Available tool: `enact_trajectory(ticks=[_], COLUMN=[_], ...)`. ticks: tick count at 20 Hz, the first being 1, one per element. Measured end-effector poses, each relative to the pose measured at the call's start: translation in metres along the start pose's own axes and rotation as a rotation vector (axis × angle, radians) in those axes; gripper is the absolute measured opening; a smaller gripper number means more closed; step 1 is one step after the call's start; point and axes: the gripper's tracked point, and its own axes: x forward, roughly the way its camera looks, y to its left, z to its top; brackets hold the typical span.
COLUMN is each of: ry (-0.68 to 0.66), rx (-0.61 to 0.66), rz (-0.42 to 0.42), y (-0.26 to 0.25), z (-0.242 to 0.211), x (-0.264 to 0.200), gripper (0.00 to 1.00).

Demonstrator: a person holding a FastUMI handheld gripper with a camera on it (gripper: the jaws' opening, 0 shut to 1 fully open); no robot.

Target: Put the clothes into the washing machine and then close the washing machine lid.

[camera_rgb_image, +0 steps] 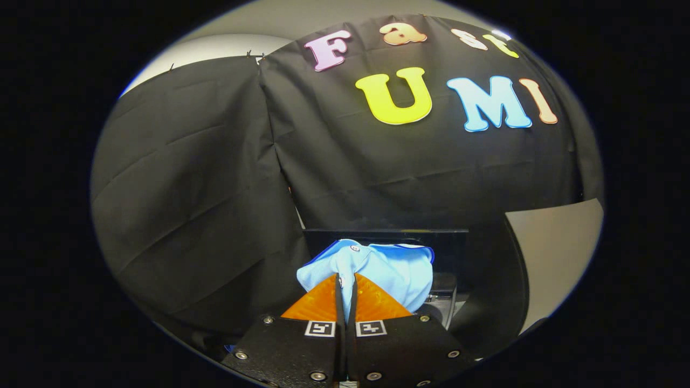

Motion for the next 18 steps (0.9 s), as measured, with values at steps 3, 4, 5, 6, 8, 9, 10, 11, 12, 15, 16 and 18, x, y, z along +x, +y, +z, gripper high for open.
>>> enact_trajectory(ticks=[3, 4, 5, 6, 8, 9, 10, 11, 12, 15, 16, 18], ry=[0.017, 0.025, 0.031, 0.037, 0.045, 0.049, 0.050, 0.049, 0.049, 0.043, 0.041, 0.042], rx=[-0.013, -0.017, -0.019, -0.023, -0.032, -0.033, -0.028, -0.021, -0.013, -0.003, -0.006, -0.008], rz=[-0.005, -0.011, -0.019, -0.026, -0.042, -0.049, -0.055, -0.060, -0.067, -0.094, -0.105, -0.132], y=[0.007, 0.008, 0.008, 0.008, 0.006, 0.005, 0.003, 0.002, 0.001, -0.001, -0.003, -0.009], z=[-0.017, -0.023, -0.029, -0.034, -0.046, -0.051, -0.055, -0.058, -0.062, -0.072, -0.075, -0.083], x=[0.014, 0.018, 0.022, 0.025, 0.032, 0.035, 0.039, 0.044, 0.047, 0.060, 0.066, 0.076], gripper=[0.00, 0.00, 0.00, 0.00, 0.00, 0.00, 0.00, 0.00, 0.00, 0.00, 0.00, 0.00])
